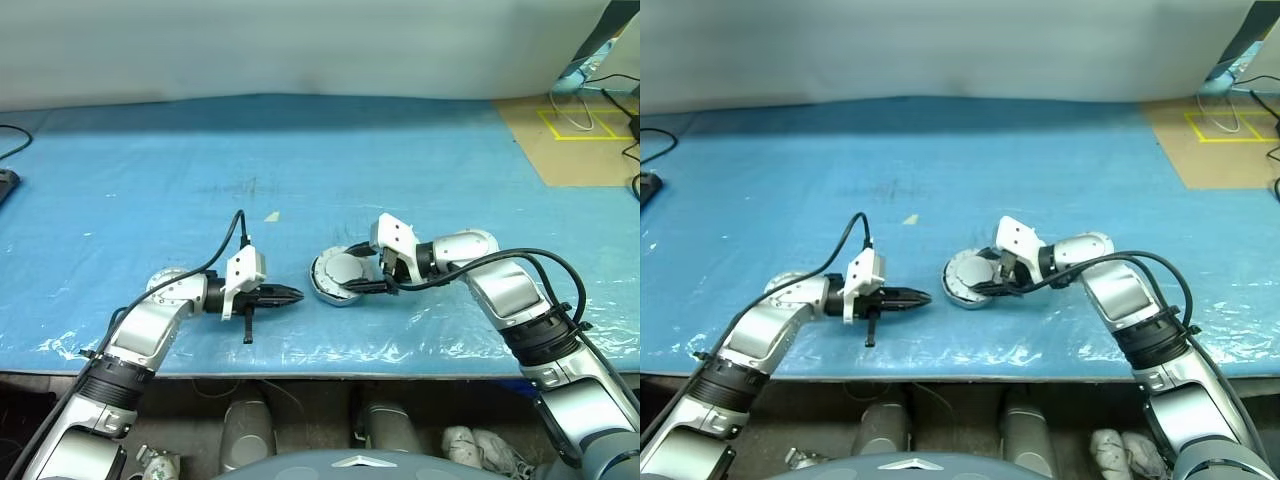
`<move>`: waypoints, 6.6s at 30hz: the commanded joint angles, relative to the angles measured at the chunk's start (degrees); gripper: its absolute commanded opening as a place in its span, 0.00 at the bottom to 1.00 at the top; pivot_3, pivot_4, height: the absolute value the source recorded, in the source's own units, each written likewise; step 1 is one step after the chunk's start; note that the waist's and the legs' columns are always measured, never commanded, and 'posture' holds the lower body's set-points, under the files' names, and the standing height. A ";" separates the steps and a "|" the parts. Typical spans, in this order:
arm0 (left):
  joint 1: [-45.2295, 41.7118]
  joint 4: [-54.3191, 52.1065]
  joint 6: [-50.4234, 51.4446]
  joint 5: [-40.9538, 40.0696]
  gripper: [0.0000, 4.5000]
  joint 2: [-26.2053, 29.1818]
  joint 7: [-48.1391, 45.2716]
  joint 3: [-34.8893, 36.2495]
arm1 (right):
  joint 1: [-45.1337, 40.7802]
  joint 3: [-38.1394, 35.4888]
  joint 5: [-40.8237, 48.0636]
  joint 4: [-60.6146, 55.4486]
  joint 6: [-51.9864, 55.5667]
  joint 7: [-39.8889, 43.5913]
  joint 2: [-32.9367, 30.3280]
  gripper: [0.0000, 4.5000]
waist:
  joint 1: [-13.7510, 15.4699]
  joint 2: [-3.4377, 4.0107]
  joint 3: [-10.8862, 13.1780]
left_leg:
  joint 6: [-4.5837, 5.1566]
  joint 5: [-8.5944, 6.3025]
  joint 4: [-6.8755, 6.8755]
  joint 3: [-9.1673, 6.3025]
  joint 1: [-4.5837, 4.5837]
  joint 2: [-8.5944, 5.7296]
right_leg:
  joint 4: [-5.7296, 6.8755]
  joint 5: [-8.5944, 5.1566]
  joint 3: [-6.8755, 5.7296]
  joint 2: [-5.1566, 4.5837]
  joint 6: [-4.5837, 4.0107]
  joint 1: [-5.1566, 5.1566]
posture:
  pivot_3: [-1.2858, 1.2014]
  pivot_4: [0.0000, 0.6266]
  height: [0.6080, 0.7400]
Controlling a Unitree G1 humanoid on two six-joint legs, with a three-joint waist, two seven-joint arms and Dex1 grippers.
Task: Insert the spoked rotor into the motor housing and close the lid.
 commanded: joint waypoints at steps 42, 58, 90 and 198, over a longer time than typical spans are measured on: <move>-0.39 -1.33 0.23 0.38 0.00 -0.12 -0.20 -0.24 | -0.31 1.84 -4.38 6.01 -3.80 -3.20 2.77 0.66 | -0.10 0.00 0.00 | 0.00 0.00 0.00 0.01 0.03 0.01 | 0.01 0.00 0.02 0.00 0.00 0.00 | 0.52 0.24 1.00; -2.55 5.96 -6.06 3.37 0.00 -3.94 3.59 0.25 | 2.99 2.11 -4.73 9.49 -2.21 -4.46 2.77 0.66 | 0.16 -0.13 -0.49 | 0.08 -0.05 -0.01 0.01 0.25 -0.08 | 0.02 -0.08 0.05 -0.10 0.14 0.33 | 0.52 0.24 1.00; -9.36 11.24 -6.38 13.09 0.00 -9.59 11.40 -5.99 | 4.94 0.47 -4.55 5.70 0.51 -6.32 2.73 0.66 | 0.15 -0.30 -0.94 | 0.01 -0.01 -0.49 0.02 0.10 -0.11 | -0.63 -0.04 -0.06 -0.11 0.07 0.39 | 0.52 0.24 1.00; -8.34 31.42 -24.81 17.53 0.00 -9.28 11.27 -5.77 | 8.52 -32.39 36.72 3.38 40.17 -28.71 23.28 0.53 | 0.27 0.09 -1.28 | -0.03 0.00 -1.32 0.06 0.08 -0.23 | -1.18 -0.20 -0.16 -0.20 0.32 0.21 | 0.52 0.24 1.00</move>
